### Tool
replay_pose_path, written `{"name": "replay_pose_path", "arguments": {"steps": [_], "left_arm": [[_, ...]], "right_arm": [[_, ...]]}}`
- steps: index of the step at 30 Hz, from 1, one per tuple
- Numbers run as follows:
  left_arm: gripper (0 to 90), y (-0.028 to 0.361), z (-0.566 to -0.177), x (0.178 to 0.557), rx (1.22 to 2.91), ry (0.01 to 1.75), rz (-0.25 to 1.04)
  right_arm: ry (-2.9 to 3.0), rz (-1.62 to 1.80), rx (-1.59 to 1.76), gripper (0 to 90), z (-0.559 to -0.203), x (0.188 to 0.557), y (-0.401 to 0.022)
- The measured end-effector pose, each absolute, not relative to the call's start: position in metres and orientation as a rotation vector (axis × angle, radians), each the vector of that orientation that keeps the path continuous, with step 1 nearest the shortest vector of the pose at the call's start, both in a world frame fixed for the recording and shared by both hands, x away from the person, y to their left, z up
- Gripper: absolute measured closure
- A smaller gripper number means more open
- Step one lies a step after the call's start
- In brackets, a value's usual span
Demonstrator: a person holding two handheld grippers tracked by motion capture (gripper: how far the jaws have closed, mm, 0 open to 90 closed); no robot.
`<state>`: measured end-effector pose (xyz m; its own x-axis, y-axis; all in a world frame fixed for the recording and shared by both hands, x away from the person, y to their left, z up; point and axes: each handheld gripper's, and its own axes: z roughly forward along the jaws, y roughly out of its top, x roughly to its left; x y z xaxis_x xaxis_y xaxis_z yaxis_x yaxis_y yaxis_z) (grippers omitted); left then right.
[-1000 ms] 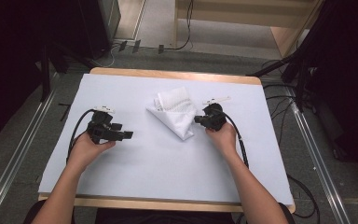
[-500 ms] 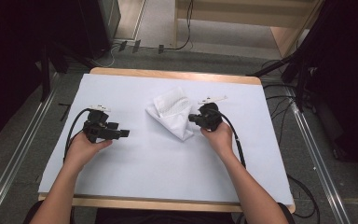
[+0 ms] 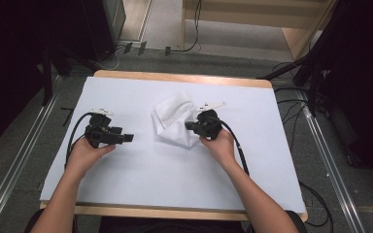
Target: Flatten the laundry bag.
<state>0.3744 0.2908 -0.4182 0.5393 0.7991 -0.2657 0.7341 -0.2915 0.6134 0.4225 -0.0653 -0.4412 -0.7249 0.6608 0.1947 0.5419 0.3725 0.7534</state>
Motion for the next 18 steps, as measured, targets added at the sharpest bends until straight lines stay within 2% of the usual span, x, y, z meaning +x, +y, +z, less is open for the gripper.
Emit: {"name": "replay_pose_path", "arguments": {"steps": [18], "left_arm": [[33.0,0.292,-0.418,0.375,2.053,1.238,0.098]], "right_arm": [[2.597,1.255,0.996,90.0,-0.457,0.403,-0.025]]}}
